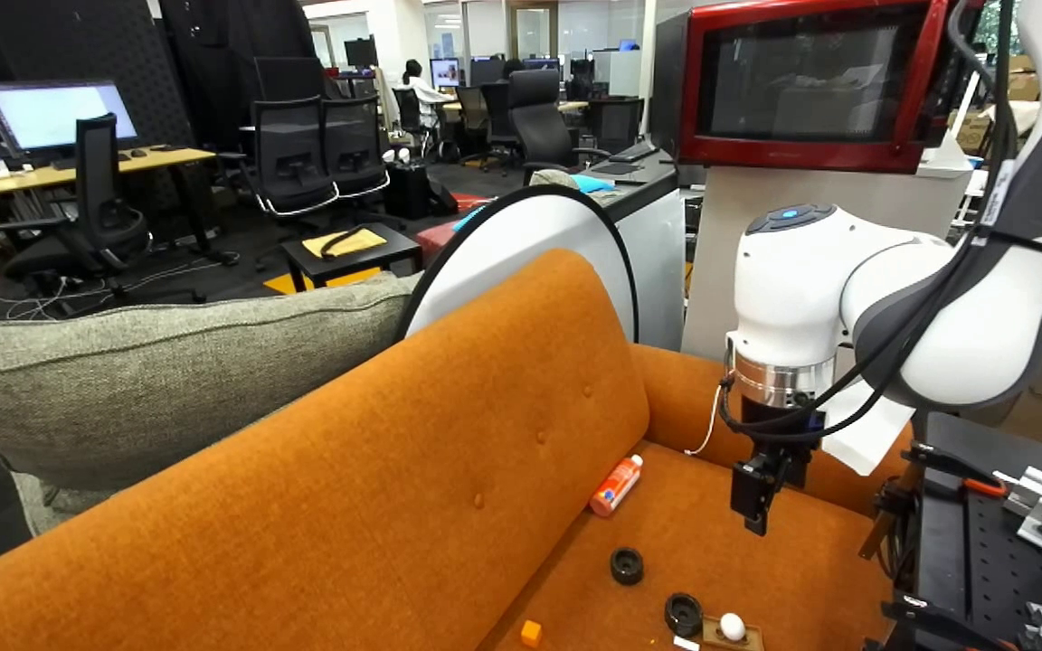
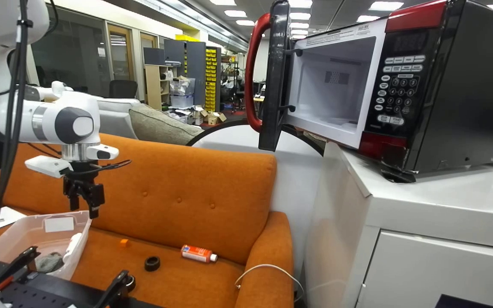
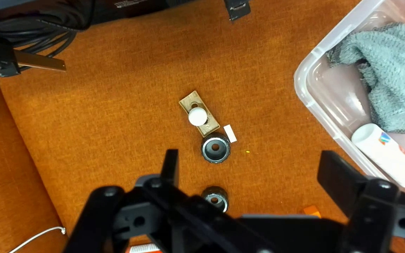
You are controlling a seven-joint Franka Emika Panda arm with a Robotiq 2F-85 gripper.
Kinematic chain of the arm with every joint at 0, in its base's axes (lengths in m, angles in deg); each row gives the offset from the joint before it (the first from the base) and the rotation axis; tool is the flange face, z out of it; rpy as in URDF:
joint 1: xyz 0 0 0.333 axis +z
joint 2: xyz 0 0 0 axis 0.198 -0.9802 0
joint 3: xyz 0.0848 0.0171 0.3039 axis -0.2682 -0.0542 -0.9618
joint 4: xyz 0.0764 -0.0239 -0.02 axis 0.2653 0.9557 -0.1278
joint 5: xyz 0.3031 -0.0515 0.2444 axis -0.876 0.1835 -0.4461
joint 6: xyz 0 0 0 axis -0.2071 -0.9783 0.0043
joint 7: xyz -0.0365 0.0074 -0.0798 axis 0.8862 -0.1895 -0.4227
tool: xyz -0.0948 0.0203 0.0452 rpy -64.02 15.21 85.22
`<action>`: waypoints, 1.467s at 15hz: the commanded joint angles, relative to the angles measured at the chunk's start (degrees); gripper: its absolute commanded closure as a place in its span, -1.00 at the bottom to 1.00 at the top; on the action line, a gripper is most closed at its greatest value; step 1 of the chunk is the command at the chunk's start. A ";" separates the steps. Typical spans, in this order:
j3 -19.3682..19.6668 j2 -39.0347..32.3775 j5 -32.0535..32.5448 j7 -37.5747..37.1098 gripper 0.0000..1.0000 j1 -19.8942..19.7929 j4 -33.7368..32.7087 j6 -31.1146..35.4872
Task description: Pick up the white object and place it in the bowl
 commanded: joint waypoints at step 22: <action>5.32 -28.52 -8.71 9.47 -1.00 1.66 -11.98 15.20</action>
